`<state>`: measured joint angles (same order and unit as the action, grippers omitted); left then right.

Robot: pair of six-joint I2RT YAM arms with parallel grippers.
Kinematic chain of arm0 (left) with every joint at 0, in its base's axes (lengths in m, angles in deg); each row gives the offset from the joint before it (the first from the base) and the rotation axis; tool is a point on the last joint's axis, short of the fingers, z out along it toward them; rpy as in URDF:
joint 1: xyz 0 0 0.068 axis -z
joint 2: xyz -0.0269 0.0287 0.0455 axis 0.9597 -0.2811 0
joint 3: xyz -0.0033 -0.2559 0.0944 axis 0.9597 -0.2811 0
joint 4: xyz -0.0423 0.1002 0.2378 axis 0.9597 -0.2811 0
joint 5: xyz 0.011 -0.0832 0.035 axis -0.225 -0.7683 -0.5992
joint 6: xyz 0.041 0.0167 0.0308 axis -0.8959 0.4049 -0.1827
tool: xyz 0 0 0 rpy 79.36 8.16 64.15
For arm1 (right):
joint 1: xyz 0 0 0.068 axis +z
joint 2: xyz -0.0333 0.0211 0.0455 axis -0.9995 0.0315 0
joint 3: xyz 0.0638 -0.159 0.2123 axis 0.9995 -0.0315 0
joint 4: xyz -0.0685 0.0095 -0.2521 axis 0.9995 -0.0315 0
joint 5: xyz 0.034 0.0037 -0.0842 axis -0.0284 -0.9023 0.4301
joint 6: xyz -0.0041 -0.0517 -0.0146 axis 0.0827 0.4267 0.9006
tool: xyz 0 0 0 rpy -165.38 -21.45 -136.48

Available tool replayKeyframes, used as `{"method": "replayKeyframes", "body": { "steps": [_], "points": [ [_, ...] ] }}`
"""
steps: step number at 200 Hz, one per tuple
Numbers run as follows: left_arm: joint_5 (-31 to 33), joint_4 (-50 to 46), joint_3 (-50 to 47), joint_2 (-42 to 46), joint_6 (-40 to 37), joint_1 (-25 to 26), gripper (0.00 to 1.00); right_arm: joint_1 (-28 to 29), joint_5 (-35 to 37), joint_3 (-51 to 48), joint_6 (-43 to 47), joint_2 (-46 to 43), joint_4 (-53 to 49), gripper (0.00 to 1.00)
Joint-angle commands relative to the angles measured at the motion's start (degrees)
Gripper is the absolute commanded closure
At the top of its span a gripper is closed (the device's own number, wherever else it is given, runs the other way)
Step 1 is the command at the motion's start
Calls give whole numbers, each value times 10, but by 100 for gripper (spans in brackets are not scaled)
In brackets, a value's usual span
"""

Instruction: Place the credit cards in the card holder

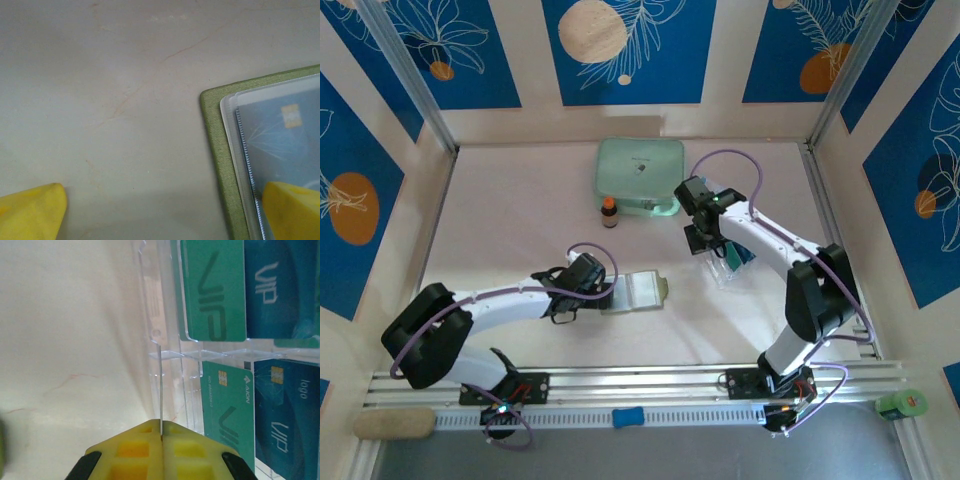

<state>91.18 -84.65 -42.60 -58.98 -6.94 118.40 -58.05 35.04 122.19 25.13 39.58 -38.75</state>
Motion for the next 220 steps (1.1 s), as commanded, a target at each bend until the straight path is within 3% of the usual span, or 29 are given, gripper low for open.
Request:
{"method": "replayKeyframes", "body": {
  "steps": [1, 46, 75, 111, 155, 220],
  "points": [
    [5, -19, 17, 13, -6, -3, 0, 12, -25, 31, -7, -38, -23, 100],
    [7, -29, 28, 15, -12, -3, 0, 15, -186, 4, -64, -101, 59, 100],
    [7, -34, 35, 13, -15, -3, 0, 11, -336, -79, -127, -145, 197, 100],
    [10, -39, 38, 5, -19, -3, 0, 7, -460, -204, -231, -164, 398, 100],
    [16, -52, 32, 10, -12, -3, 0, 10, -512, -300, -307, -136, 553, 100],
    [21, -61, 31, 13, -9, -3, 0, 47, -519, -322, -321, -59, 605, 100]
  ]
}}
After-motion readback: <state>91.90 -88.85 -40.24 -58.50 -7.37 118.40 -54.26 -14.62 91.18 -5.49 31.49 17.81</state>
